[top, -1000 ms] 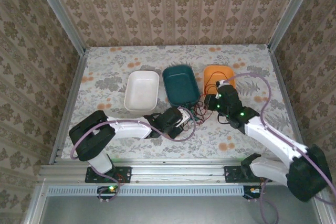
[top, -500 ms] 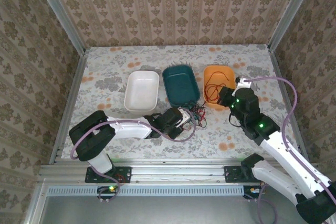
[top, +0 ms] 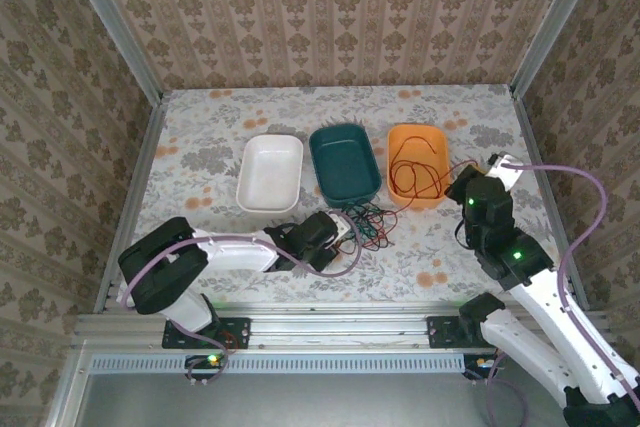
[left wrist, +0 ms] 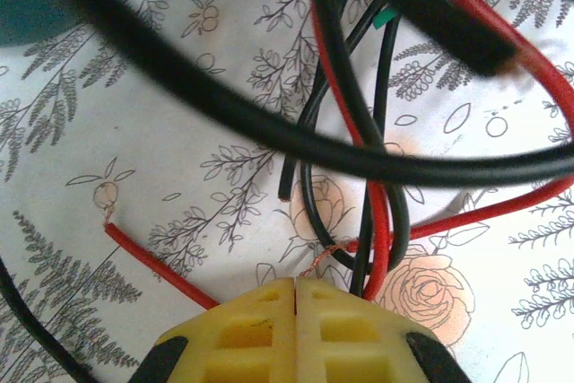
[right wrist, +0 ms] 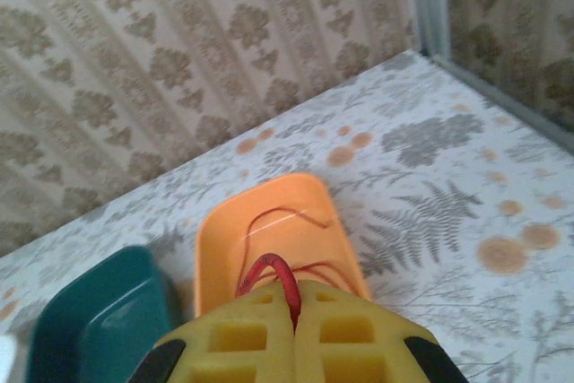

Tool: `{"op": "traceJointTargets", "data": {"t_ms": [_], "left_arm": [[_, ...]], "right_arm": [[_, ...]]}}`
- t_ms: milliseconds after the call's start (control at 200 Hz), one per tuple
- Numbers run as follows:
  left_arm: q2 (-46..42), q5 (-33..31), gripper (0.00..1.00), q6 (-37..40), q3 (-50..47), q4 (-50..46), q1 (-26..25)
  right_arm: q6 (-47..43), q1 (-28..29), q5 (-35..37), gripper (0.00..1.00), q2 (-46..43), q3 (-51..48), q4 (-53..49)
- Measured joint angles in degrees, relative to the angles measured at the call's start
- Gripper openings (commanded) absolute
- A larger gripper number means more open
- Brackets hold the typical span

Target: Untangle the cables

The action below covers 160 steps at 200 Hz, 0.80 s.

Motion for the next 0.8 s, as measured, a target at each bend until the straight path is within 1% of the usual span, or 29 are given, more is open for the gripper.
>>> {"op": "traceJointTargets", "data": {"t_ms": [185,275,425,525,585,640,670,730,800], "left_arm": [[0.0,-0.8,0.0,-0.8,-0.5,0.1,0.0],[0.0,-1.1,0.0,-1.2,-0.5,0.3,0.0],[0.0,-1.3,0.0,-1.4,-0.5,0.5,0.0],[0.0,-1.3,0.0,-1.4,-0.6,0.7,0.0],[-0.7,-1.0,0.14,-1.1,-1.0,1.1,0.0],[-2.4,-0.5,0.31,0.2,-1.7,1.1,0.0],[-3.6,0.0,0.37,0.8,-2.0,1.0,-0.1],[-5.9,1.2,0.46,1.7,-2.1,1.2,-0.1],[-8.0,2.4,0.53,3.2,-1.3,1.2,-0.1]], "right_arm": [[1.7,-8.7,1.1,0.0,-0.6,3.1,-3.5],[2.1,-11.9,1.4,0.0,-0.7,4.5,-4.9],[2.2,-14.9,0.5,0.0,-0.7,5.7,-5.7],[1.8,-15.6,-3.6,0.0,-0.7,5.6,-5.0],[1.6,-15.6,-6.8,0.0,-0.4,5.2,-3.9],[1.7,-15.6,-9.7,0.0,-0.1,4.8,-3.0],[1.7,-15.7,-11.2,0.0,0.2,4.5,-2.6],[2.0,-15.7,-13.7,0.0,0.6,3.8,-2.3],[2.3,-15.6,-16.0,0.0,1.1,2.7,-2.0]]}}
